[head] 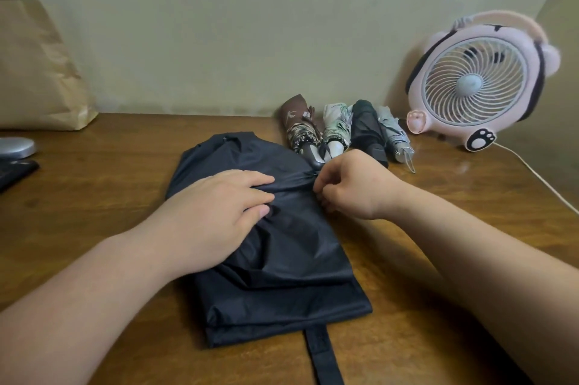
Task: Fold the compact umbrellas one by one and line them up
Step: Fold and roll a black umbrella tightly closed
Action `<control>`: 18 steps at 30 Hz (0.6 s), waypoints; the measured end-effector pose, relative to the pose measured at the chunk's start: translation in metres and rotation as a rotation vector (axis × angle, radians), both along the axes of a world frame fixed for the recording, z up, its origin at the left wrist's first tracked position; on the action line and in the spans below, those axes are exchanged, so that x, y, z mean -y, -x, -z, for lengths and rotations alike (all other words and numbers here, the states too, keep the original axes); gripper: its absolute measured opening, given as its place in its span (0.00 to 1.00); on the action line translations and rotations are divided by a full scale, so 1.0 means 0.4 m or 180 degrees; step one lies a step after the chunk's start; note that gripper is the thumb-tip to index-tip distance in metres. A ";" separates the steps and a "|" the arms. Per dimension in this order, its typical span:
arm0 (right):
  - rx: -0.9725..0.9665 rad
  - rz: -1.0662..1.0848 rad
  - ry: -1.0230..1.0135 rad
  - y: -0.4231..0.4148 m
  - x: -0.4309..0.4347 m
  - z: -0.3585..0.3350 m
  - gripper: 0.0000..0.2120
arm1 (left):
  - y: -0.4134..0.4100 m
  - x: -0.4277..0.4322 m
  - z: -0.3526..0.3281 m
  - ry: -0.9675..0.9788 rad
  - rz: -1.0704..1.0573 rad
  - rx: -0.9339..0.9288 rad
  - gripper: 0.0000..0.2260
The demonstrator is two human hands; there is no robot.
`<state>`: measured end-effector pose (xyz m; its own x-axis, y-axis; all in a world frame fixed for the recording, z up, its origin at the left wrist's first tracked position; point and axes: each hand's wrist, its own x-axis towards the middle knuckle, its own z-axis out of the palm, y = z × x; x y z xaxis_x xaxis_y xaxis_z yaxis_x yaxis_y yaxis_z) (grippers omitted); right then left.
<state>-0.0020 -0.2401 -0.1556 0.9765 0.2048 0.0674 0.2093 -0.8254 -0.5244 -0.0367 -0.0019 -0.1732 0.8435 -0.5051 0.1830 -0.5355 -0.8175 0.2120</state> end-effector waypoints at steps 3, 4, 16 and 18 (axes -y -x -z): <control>0.0227 0.0048 0.0100 0.001 0.003 0.015 0.11 | -0.002 0.001 -0.003 -0.0009 0.0006 -0.0081 0.18; 0.0280 0.0053 0.0109 0.007 0.006 0.019 0.10 | -0.004 0.001 -0.003 -0.0020 0.0010 -0.0134 0.18; 0.0803 -0.0378 -0.0643 0.017 -0.175 -0.081 0.19 | -0.006 -0.002 -0.001 -0.0142 0.0094 -0.0278 0.17; 0.0338 -0.0391 -0.1150 0.008 -0.211 -0.062 0.19 | 0.002 -0.002 -0.003 -0.0070 0.0131 -0.0240 0.15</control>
